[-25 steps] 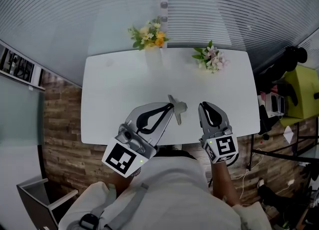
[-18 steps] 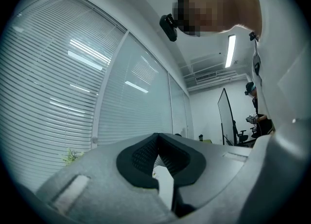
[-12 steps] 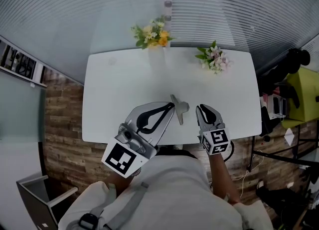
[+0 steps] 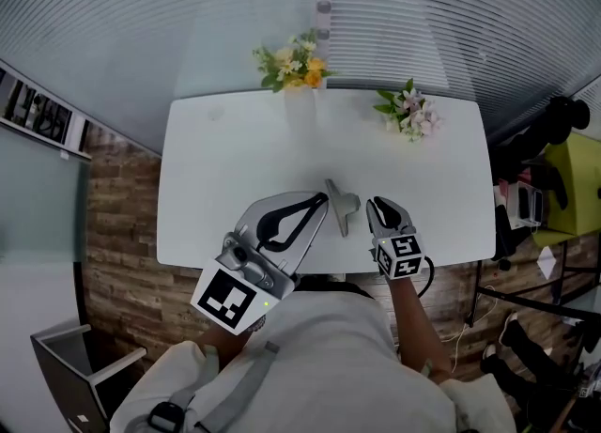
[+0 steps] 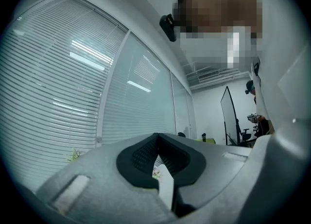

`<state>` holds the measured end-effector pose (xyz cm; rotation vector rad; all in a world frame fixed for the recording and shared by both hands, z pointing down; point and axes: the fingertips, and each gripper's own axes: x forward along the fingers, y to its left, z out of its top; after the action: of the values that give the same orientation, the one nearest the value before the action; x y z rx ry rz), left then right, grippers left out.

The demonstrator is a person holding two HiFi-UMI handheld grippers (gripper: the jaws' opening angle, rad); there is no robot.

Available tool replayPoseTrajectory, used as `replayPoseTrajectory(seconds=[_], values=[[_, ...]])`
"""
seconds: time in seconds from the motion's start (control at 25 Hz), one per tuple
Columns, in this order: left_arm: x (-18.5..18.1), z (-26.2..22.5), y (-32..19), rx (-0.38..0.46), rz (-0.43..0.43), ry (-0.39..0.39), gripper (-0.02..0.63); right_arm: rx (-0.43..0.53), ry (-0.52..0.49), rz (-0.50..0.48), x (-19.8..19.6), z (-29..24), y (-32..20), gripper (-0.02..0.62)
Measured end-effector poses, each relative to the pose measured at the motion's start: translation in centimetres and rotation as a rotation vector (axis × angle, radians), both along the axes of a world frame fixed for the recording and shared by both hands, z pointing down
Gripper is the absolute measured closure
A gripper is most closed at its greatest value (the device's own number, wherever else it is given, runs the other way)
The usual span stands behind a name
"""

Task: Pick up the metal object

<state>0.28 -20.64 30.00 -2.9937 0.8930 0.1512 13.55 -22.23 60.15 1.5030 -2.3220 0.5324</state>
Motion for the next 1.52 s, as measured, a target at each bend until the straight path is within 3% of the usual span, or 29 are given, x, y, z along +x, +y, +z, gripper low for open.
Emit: replayPoseTrajectory(seconds=[0.52, 0.84, 1.52], values=[[0.1, 0.5, -0.9, -0.013, -0.014, -0.01, 0.601, -0.125, -0.015, -0.024, -0.4, 6.6, -1.5, 0.512], [0.1, 0.7, -1.3, -0.023, -0.021, -0.013, 0.601, -0.19, -0.076, -0.016, -1.0, 9.5, -1.7, 0.499], [-0.3, 1.0, -2.0, -0.037, -0.043, -0.018, 0.601, -0.254, -0.144, -0.004, -1.8, 12.2, -2.3, 0.491]])
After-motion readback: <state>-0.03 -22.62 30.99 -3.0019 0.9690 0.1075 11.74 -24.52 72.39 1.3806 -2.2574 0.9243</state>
